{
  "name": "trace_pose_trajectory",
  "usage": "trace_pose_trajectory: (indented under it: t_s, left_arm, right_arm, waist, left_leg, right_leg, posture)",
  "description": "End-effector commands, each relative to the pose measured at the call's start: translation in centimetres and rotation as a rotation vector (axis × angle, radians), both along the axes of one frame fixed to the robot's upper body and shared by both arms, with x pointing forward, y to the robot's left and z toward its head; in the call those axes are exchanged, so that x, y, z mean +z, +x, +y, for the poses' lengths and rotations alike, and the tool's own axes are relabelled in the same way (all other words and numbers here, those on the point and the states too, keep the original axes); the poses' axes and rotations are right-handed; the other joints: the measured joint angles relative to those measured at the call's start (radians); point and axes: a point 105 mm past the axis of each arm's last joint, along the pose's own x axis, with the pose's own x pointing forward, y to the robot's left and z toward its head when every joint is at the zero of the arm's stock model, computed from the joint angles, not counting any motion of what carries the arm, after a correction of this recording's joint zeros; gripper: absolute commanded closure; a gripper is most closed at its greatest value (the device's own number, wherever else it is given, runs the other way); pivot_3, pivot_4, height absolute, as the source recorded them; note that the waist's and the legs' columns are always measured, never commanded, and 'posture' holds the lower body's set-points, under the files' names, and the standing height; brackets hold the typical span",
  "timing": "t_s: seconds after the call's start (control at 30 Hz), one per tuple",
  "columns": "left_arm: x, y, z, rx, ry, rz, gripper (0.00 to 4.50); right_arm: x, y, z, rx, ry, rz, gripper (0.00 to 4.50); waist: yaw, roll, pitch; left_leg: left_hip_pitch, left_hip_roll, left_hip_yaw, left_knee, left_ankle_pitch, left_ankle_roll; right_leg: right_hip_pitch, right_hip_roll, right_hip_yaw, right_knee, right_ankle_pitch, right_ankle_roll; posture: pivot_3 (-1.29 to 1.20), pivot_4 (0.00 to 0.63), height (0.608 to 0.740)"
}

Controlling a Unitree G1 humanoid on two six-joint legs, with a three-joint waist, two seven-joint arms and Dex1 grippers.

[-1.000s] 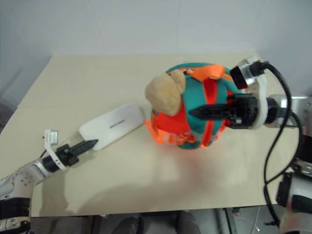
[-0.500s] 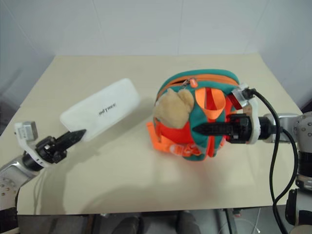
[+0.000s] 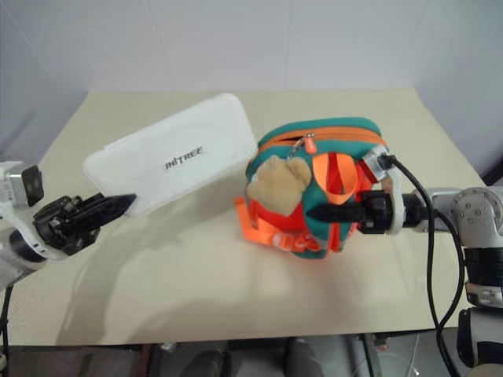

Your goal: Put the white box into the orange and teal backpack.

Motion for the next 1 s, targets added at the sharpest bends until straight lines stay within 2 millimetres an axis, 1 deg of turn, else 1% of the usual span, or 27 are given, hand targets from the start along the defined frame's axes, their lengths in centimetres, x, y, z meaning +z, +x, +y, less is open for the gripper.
trace_pose_trajectory:
  t_s: [0.03, 0.2, 0.27, 0.5, 0.7, 0.87, 0.93, 1.0]
  left_arm:
    - [0.7, 0.5, 0.0, -0.039, 0.040, -0.055, 3.21]
    - [1.1, 2.5, -0.2, -0.033, 0.078, -0.141, 3.21]
    - [1.4, 3.3, -0.3, -0.024, 0.094, -0.187, 3.21]
    - [1.8, 4.8, -0.1, -0.022, 0.126, -0.264, 3.21]
    - [0.7, 5.6, 0.1, -0.053, 0.236, -0.302, 3.21]
    - [-0.1, 6.4, -0.8, -0.110, 0.364, -0.334, 3.21]
    - [-0.2, 6.6, -1.0, -0.129, 0.405, -0.355, 3.21]
    - [0.4, 7.4, -1.0, -0.105, 0.411, -0.385, 3.21]
  right_arm:
    - [0.2, -0.3, 0.4, 0.023, -0.001, -0.010, 3.95]
    - [0.3, -0.6, 0.4, 0.025, -0.007, -0.013, 3.95]
    - [0.6, -1.0, 0.2, 0.032, -0.018, -0.017, 3.95]
    - [2.0, -2.5, -0.5, 0.053, -0.046, -0.025, 3.95]
    - [2.1, -3.0, -0.6, 0.054, -0.056, -0.017, 3.95]
    - [2.1, -3.1, -0.3, 0.055, -0.045, -0.025, 3.95]
    - [2.1, -3.2, -0.3, 0.055, -0.041, -0.026, 3.95]
    - [2.1, -3.3, -0.2, 0.056, -0.036, -0.027, 3.95]
  waist:
    - [0.000, 0.000, 0.000]
    - [0.002, 0.000, 0.000]
    - [0.002, 0.000, 0.000]
    - [0.003, 0.000, 0.000]
    - [0.003, 0.000, 0.000]
    - [0.005, 0.000, 0.000]
    - [0.004, 0.000, 0.000]
    - [0.004, 0.000, 0.000]
  left_leg:
    - [0.000, 0.000, 0.000, 0.000, 0.000, 0.000]
    - [0.001, 0.001, 0.000, 0.000, 0.000, 0.000]
    - [0.001, 0.001, 0.000, 0.000, 0.000, 0.000]
    - [0.000, 0.002, 0.000, -0.002, 0.000, 0.000]
    - [0.000, 0.002, 0.001, -0.002, -0.001, 0.001]
    - [0.000, 0.002, 0.001, -0.001, -0.001, 0.001]
    - [0.000, 0.002, 0.001, 0.000, -0.001, 0.001]
    - [0.000, 0.002, 0.001, -0.001, -0.001, 0.001]
  right_leg:
    - [0.000, 0.000, 0.000, 0.001, 0.000, 0.000]
    - [0.000, 0.002, 0.000, 0.001, -0.001, -0.001]
    - [0.000, 0.002, 0.000, 0.001, -0.001, -0.001]
    - [0.000, 0.002, 0.000, 0.002, 0.000, -0.001]
    - [0.000, 0.003, 0.000, 0.002, 0.000, -0.001]
    - [0.000, 0.003, 0.000, 0.003, 0.000, -0.001]
    - [0.000, 0.003, 0.000, 0.003, 0.000, 0.000]
    - [0.000, 0.003, 0.000, 0.003, 0.000, 0.000]
  posture:
    - [0.00, 0.150, 0.740]
    - [0.00, 0.150, 0.740]
    - [0.00, 0.150, 0.740]
    - [0.00, 0.150, 0.740]
    - [0.00, 0.150, 0.740]
    - [0.00, 0.150, 0.740]
    - [0.00, 0.150, 0.740]
    - [0.00, 0.150, 0.740]
